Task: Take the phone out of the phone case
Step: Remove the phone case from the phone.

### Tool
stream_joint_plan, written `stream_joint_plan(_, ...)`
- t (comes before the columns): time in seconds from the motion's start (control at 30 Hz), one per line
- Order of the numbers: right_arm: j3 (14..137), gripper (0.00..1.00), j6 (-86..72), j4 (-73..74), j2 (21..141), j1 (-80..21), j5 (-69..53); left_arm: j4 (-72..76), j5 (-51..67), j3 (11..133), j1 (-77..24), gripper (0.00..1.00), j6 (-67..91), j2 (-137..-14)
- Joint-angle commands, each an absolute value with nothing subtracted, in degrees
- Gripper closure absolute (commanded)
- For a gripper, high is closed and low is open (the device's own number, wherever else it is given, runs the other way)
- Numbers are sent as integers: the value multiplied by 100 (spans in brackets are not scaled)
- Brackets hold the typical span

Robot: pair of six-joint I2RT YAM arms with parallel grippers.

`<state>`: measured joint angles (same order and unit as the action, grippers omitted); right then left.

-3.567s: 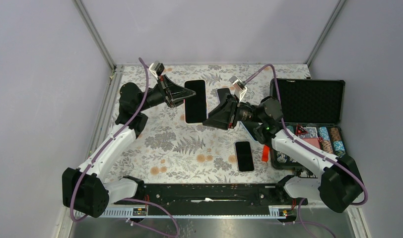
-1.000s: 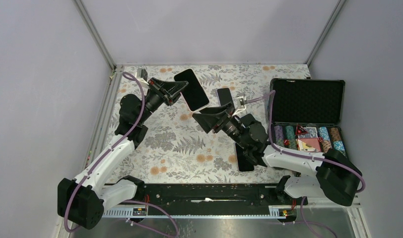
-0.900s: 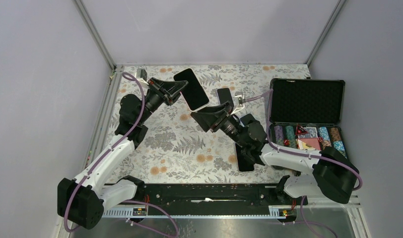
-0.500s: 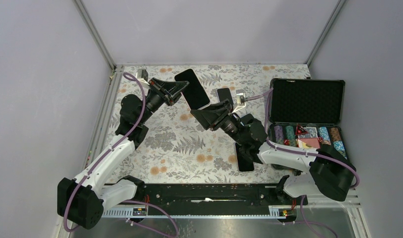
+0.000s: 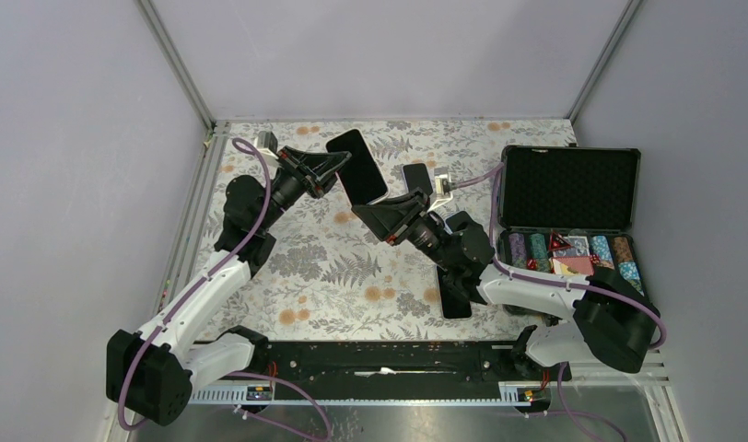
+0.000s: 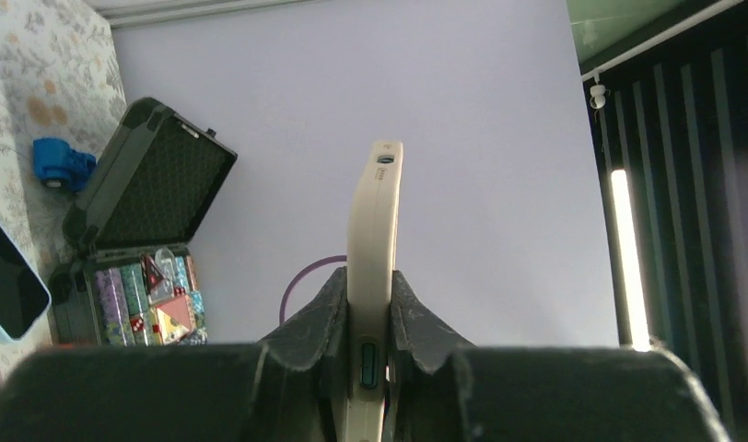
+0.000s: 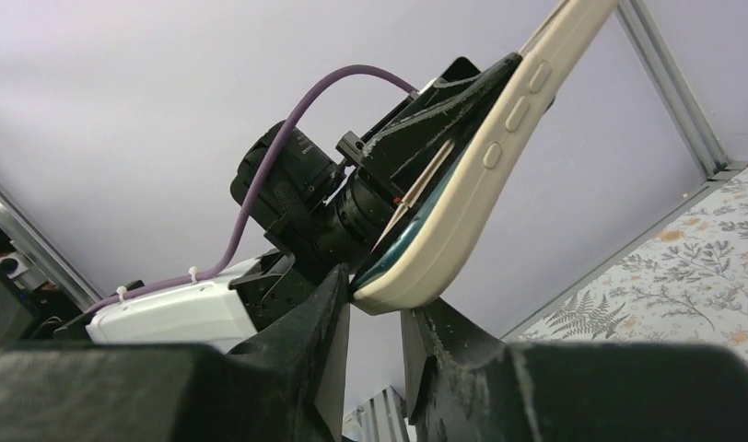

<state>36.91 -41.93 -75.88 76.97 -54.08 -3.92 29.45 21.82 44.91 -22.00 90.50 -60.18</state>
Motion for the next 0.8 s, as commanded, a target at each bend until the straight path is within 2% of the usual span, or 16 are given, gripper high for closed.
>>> stream_joint_plan(0.0,3688,84,-3143,-7148,7815,-5415,-243,2884,2258,4738,-2233,100,9920,-5886)
stream_joint_plan(0.13,3548,85,-2621,-6901,7852,-5414,-99,2238,2382,5019,-2240,100,9976,-5877)
stream_joint_plan(0.43,3467,84,-1800,-6425,7740,-5414,40,1926,2446,5168,-2230,100,9978,-5776)
stream_joint_plan(0.77,3179,82,-1678,-6338,7600,-5405,520,1831,2620,5344,-2232,100,9975,-5852)
